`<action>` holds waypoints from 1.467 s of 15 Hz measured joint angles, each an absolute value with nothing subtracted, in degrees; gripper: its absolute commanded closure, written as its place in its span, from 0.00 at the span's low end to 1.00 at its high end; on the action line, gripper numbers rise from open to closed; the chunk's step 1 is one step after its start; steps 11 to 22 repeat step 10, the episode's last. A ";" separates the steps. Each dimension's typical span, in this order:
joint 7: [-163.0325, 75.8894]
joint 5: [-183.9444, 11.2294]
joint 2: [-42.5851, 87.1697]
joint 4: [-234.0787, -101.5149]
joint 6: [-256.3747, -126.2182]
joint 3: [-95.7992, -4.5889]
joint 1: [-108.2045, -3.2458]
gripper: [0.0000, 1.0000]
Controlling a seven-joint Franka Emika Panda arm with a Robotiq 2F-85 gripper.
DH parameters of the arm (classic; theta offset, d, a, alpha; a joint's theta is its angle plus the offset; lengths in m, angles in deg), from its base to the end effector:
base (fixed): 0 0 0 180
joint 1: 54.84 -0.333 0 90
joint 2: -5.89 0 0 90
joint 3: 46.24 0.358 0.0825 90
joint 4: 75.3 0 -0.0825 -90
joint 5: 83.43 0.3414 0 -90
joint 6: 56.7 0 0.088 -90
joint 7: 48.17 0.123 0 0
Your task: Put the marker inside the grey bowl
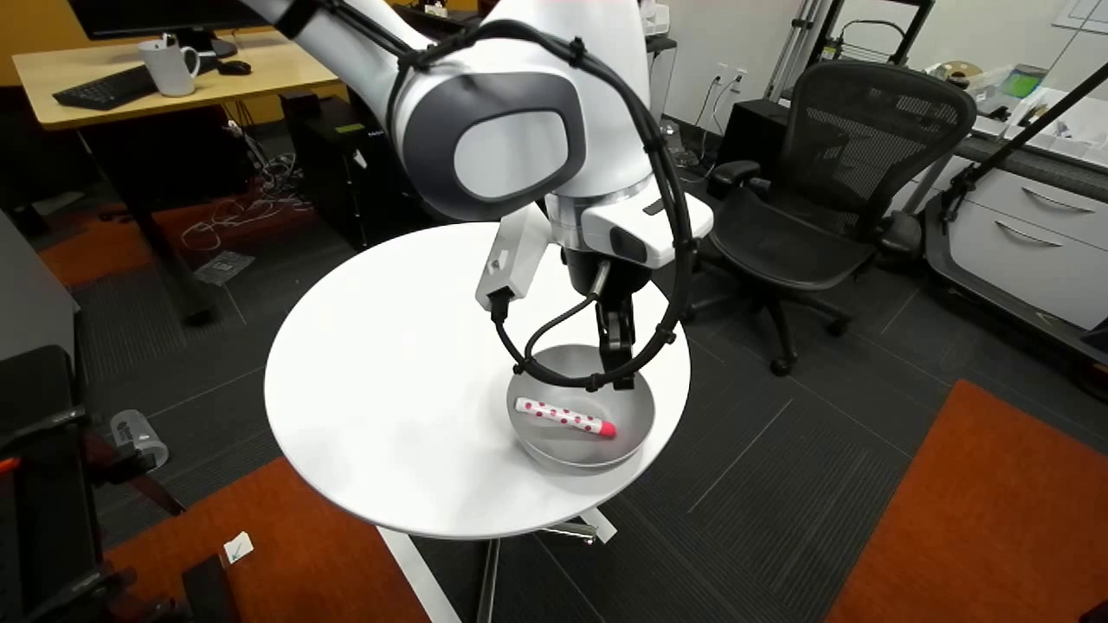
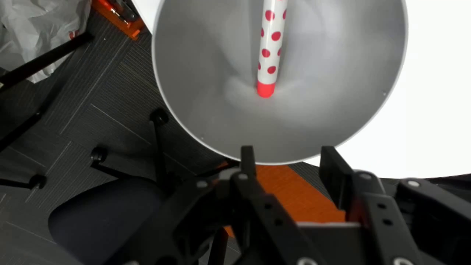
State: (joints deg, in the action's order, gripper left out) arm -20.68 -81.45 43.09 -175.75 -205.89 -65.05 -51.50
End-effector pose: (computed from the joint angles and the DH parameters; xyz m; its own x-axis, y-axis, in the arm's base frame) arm 0.6469 -0.2267 0.2876 0.6680 -0.6894 0.2803 -0.7269 -0.6851 0.0473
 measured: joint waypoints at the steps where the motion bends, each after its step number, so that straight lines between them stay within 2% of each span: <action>1: -20.68 -81.40 43.17 -175.50 -205.79 -65.03 -51.45 0.10; 3: -20.68 -81.25 43.31 -175.25 -205.72 -64.97 -51.35 0.00; 22: -20.69 -80.20 43.36 -175.07 -205.35 -64.37 -50.91 0.00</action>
